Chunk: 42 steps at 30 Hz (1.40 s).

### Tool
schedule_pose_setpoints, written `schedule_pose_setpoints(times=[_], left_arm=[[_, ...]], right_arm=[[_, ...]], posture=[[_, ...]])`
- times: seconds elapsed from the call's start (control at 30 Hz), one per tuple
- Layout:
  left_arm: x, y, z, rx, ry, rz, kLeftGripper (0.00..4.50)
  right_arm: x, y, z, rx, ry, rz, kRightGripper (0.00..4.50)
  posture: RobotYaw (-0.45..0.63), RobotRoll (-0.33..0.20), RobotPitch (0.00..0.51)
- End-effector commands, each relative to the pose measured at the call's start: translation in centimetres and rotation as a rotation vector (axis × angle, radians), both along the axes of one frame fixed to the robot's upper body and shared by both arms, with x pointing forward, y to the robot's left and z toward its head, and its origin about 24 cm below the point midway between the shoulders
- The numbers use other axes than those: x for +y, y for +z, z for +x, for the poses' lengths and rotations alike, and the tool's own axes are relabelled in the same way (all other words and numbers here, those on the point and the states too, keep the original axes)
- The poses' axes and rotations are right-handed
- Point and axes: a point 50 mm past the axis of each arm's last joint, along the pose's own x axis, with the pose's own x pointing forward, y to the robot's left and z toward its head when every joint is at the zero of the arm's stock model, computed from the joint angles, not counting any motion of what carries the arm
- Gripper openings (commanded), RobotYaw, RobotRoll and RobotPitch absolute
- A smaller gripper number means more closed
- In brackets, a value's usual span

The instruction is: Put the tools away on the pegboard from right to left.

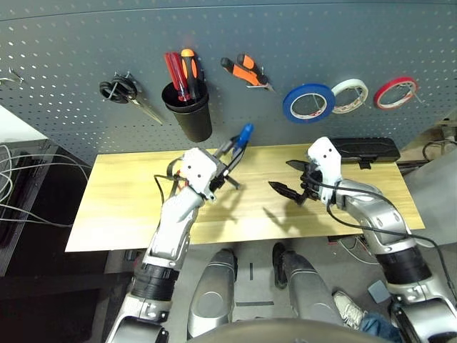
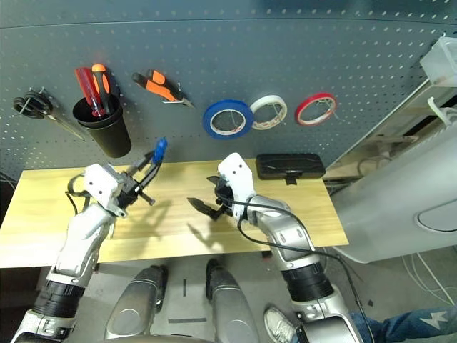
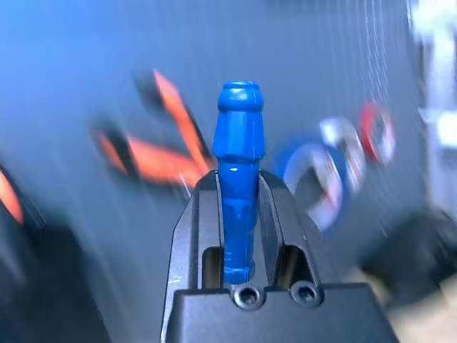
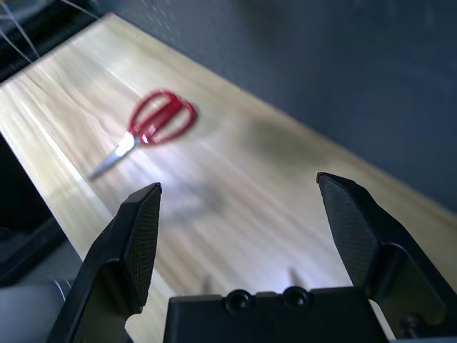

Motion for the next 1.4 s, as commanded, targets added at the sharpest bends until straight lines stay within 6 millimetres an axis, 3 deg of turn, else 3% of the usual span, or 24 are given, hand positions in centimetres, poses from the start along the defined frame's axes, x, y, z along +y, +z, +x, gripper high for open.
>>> schedule_pose_setpoints(times=[0.03,0.2,0.4,0.67,0.97,1.13,1.27,1.4], left_arm=[[0.7,3.2,0.2,-0.126,0.054,-0.041,0.57],[2.0,6.4,0.6,-0.232,0.119,-0.083,0.57],[4.8,8.0,0.9,-0.279,0.244,-0.135,0.57],[6.6,6.1,1.1,-0.186,0.315,-0.138,0.57],[6.9,5.2,1.1,-0.095,0.319,-0.179,0.57],[6.9,2.7,2.4,0.103,0.324,-0.146,0.57],[6.4,2.7,1.7,0.014,0.318,-0.067,1.93],[4.5,3.0,0.2,-0.146,0.243,0.089,3.31]], right_arm=[[1.0,1.0,0.2,-0.037,0.030,0.037,4.50],[1.5,1.5,0.4,-0.054,0.049,0.045,4.50],[1.8,1.9,0.3,-0.059,0.063,0.059,4.50],[2.4,2.9,0.4,-0.083,0.073,0.092,4.50],[2.8,3.2,0.8,-0.087,0.066,0.108,4.50],[2.9,3.1,1.0,-0.087,0.060,0.106,4.50],[2.9,3.0,1.0,-0.090,0.055,0.106,4.50],[2.6,2.6,0.8,-0.087,0.045,0.097,4.50]], posture=[[0.14,0.000,0.227],[0.14,0.000,0.224],[0.14,0.000,0.222],[0.14,0.000,0.227],[0.16,0.000,0.229],[0.15,0.000,0.229],[0.15,0.000,0.230],[0.14,0.000,0.230]])
